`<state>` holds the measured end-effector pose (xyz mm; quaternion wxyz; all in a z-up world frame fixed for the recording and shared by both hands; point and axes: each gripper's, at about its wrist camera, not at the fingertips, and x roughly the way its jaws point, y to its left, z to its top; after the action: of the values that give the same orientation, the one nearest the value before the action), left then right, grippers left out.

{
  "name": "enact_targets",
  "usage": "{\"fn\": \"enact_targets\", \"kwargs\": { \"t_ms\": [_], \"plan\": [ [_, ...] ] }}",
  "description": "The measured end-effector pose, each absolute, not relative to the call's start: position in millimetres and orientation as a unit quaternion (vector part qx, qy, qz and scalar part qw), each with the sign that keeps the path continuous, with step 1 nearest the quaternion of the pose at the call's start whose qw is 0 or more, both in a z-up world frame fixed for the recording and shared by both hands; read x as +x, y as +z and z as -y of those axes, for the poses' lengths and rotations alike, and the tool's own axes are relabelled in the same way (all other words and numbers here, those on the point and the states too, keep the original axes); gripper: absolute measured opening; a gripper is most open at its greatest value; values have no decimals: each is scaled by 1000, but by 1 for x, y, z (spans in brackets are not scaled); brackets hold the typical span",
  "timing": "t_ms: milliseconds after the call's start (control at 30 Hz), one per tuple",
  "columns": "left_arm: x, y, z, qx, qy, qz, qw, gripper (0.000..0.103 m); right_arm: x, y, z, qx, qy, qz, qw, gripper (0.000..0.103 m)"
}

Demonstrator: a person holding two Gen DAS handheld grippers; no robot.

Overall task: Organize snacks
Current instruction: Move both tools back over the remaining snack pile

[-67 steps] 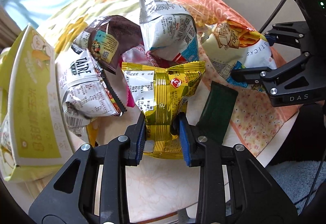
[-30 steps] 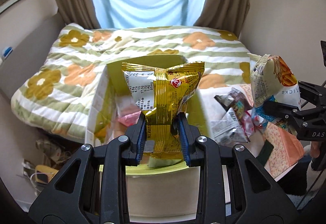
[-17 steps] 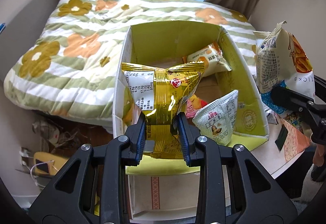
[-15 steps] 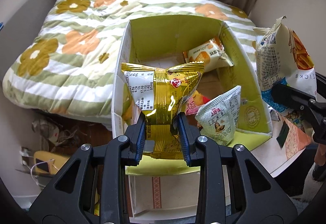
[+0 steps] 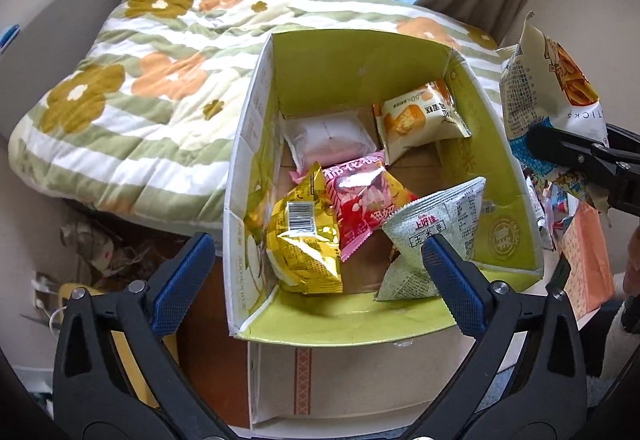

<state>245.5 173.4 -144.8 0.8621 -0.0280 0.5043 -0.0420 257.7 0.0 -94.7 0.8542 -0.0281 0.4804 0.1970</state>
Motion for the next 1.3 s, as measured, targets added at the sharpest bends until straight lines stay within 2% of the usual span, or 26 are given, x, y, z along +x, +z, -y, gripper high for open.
{"fn": "enact_targets", "kwargs": {
  "t_ms": [233,367,433,467,500,800,1300],
  "plan": [
    [245,-138,-178,-35,-35,-497,866,103,281,-95,-9,-31,200,-474,857,61],
    [243,-135,-183,-49,-37,-496,866,103,288,-98,-15,-32,189,-467,863,65],
    [241,-133,-186,-53,-36,-493,867,103,287,-99,-15,-25,188,-459,868,80],
    [240,-132,-187,-53,-33,-492,868,103,286,-100,-14,-20,189,-454,870,93],
    [240,-130,-187,-52,-31,-491,869,103,284,-100,-13,-16,190,-451,872,96],
    [232,-127,-184,-48,-39,-489,870,103,264,-107,-7,-8,175,-463,869,96],
    [228,-98,-166,-30,-108,-461,880,103,224,-61,18,14,117,-422,899,96]
  ]
}}
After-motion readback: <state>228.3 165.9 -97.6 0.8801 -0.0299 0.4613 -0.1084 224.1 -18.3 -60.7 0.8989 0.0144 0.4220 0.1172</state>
